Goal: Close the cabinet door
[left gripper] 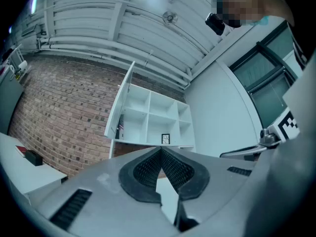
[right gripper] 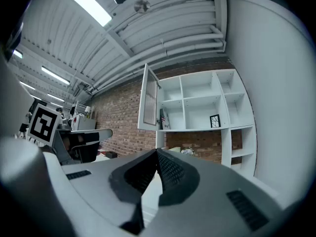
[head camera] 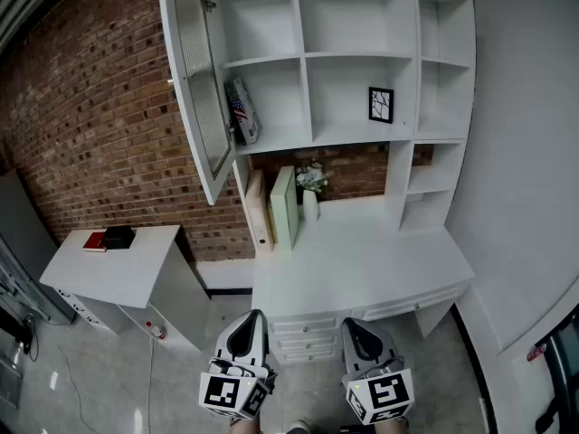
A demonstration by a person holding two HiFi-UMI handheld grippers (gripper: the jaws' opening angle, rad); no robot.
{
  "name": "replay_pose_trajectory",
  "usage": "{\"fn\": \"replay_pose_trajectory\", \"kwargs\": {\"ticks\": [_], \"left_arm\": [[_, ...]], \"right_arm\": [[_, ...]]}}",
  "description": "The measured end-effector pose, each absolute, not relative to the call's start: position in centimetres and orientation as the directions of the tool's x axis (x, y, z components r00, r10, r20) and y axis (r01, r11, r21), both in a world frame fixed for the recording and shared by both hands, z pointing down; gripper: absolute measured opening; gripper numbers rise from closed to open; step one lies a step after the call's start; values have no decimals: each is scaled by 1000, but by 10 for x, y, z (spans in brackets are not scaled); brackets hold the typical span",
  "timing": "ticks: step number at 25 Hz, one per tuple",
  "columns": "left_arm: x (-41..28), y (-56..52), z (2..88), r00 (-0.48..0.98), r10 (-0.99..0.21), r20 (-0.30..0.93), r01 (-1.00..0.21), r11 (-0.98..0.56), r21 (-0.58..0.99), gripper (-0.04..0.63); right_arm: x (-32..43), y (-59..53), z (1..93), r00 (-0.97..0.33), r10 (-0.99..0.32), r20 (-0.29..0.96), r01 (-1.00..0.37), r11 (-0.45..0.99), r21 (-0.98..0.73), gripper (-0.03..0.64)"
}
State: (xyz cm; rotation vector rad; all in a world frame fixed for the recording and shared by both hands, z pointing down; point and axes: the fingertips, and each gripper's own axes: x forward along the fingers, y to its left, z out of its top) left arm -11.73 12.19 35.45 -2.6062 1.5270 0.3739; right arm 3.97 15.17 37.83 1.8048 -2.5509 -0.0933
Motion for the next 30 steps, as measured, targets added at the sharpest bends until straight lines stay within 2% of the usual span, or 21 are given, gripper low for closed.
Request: {"fn": "replay_pose_trajectory", "kwargs": {"ticks": [18,30], "left_arm": [[-134,146,352,410,-867,-284,-891,-448,81,9],[-141,83,368,349,-896,-273,-913,-391,114,9]], "right_arm": [[32,173,374,-377,-925,-39,-926,375,47,0],[32,111,377,-440,-896,-59,-898,439,27,0]]}}
